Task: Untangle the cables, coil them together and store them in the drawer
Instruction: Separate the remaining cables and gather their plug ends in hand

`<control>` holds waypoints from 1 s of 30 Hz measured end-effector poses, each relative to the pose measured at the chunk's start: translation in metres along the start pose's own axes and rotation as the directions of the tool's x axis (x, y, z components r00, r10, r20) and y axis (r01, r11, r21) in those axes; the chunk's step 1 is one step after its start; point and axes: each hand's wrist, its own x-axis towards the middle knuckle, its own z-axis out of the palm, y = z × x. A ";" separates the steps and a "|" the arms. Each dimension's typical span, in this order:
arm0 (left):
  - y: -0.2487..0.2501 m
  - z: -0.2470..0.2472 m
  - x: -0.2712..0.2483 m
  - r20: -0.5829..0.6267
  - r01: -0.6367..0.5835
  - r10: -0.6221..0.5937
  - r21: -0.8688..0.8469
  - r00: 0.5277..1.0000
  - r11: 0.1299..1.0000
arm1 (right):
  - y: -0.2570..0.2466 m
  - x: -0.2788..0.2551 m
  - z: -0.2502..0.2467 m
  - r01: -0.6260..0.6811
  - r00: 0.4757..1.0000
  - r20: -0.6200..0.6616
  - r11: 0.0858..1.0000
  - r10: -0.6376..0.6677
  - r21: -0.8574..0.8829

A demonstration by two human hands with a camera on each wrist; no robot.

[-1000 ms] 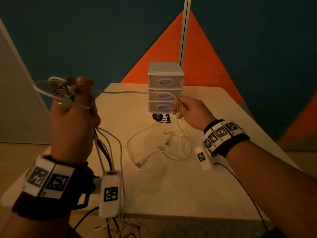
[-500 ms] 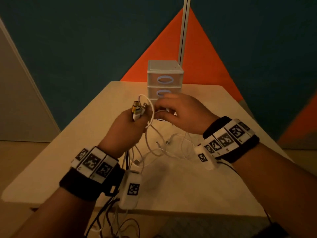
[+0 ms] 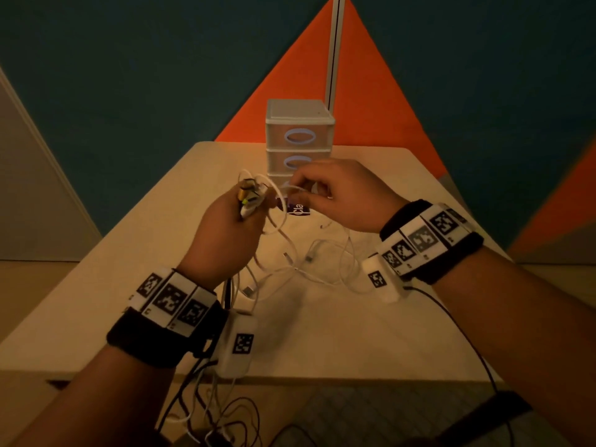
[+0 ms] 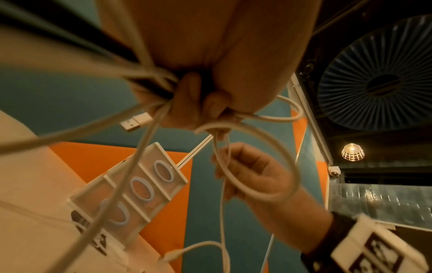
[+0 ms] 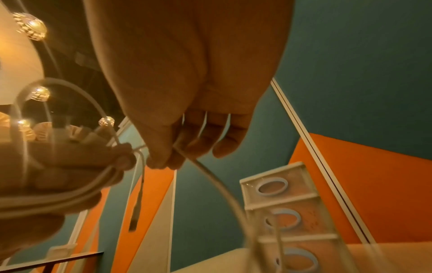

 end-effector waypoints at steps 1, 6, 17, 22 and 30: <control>0.000 -0.001 0.001 -0.040 0.011 -0.013 -0.053 0.999 0.999 | 0.005 -0.002 0.003 -0.056 0.998 0.038 0.998 0.057 -0.018; 0.000 -0.026 0.003 -0.193 0.003 -0.072 -0.340 0.979 0.940 | 0.040 -0.025 0.014 -0.298 0.938 0.189 0.954 0.290 0.016; 0.000 -0.041 0.005 -0.296 -0.001 -0.174 -0.508 0.939 0.861 | 0.055 -0.037 0.007 -0.527 0.845 0.233 0.823 0.481 0.213; 0.000 -0.041 0.002 -0.253 0.030 -0.175 -0.490 0.952 0.871 | 0.037 -0.037 -0.021 -0.439 0.889 0.017 0.840 0.458 0.320; 0.007 -0.052 -0.012 -0.074 0.002 -0.046 -0.513 0.996 0.858 | -0.033 -0.119 -0.049 -0.460 0.834 0.428 0.867 0.347 0.193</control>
